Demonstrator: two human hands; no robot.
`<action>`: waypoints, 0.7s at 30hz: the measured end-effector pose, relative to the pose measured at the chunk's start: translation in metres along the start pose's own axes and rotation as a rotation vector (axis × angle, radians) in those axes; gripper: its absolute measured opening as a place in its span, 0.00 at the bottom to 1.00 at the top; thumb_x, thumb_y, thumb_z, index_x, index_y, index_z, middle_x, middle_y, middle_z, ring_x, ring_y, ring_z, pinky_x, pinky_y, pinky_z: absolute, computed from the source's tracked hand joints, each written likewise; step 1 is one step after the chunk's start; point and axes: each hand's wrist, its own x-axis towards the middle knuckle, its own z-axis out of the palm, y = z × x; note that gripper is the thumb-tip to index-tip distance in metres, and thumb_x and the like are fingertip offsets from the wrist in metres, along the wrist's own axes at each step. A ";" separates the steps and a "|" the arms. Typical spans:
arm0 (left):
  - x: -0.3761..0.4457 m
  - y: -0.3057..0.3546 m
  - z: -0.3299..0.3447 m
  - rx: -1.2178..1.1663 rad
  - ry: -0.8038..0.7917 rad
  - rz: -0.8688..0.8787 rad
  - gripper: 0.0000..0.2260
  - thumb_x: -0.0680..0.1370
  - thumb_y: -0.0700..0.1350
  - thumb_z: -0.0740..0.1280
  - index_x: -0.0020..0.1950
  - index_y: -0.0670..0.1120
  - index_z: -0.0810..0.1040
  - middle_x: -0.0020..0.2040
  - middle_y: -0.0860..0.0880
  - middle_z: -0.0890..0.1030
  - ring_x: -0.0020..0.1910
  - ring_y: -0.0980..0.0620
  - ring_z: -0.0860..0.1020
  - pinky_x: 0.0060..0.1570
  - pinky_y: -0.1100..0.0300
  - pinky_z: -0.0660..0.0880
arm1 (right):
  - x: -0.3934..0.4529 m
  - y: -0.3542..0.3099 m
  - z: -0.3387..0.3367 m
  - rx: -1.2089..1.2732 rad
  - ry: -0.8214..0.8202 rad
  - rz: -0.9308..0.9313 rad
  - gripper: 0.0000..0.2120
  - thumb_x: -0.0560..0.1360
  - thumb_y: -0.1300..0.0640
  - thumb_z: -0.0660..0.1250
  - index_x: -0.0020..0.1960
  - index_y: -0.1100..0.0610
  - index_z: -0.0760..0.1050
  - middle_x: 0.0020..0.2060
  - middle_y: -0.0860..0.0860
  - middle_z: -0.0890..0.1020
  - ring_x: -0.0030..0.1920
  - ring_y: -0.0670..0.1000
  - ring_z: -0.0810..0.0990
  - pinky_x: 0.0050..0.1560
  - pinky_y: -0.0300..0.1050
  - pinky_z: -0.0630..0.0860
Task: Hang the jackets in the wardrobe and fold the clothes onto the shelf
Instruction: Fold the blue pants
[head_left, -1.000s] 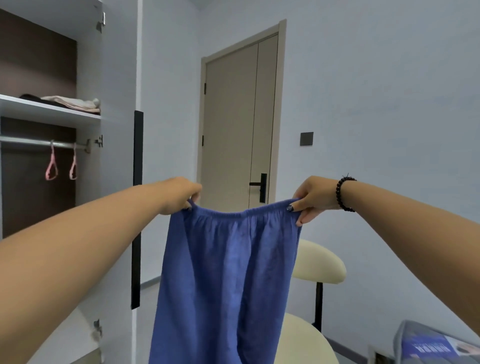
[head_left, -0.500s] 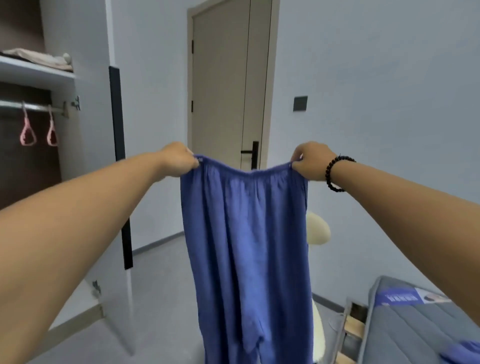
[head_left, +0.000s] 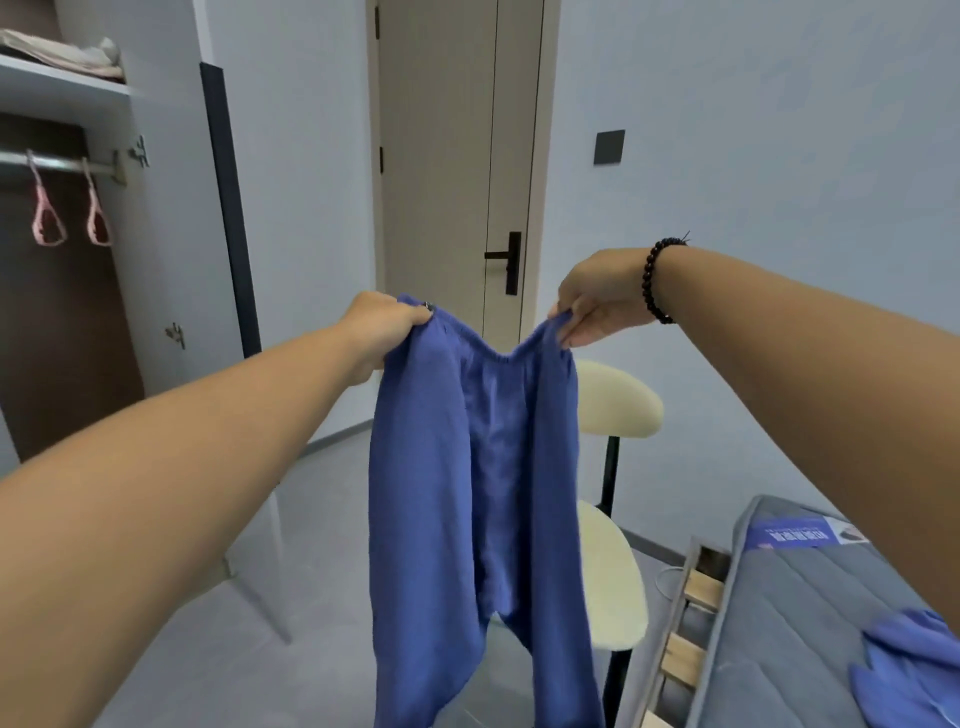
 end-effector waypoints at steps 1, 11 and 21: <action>-0.002 -0.003 0.004 0.002 -0.019 0.013 0.07 0.76 0.44 0.68 0.50 0.42 0.79 0.49 0.45 0.81 0.48 0.46 0.79 0.52 0.52 0.76 | 0.000 0.001 0.001 -0.040 -0.045 -0.031 0.09 0.79 0.66 0.58 0.55 0.68 0.74 0.48 0.61 0.82 0.48 0.54 0.83 0.51 0.44 0.80; -0.019 -0.008 0.012 0.033 -0.185 0.169 0.12 0.78 0.38 0.61 0.54 0.53 0.77 0.55 0.44 0.81 0.58 0.42 0.79 0.59 0.42 0.76 | -0.004 -0.001 0.035 -0.442 0.174 -0.485 0.06 0.77 0.58 0.66 0.52 0.58 0.79 0.38 0.46 0.78 0.39 0.44 0.75 0.37 0.32 0.70; -0.039 -0.014 0.001 -0.108 -0.294 0.261 0.11 0.81 0.37 0.58 0.60 0.51 0.70 0.42 0.50 0.83 0.46 0.48 0.81 0.48 0.51 0.76 | -0.013 0.006 0.068 -0.107 0.124 -0.685 0.08 0.76 0.62 0.67 0.51 0.56 0.70 0.40 0.54 0.80 0.43 0.54 0.80 0.48 0.50 0.79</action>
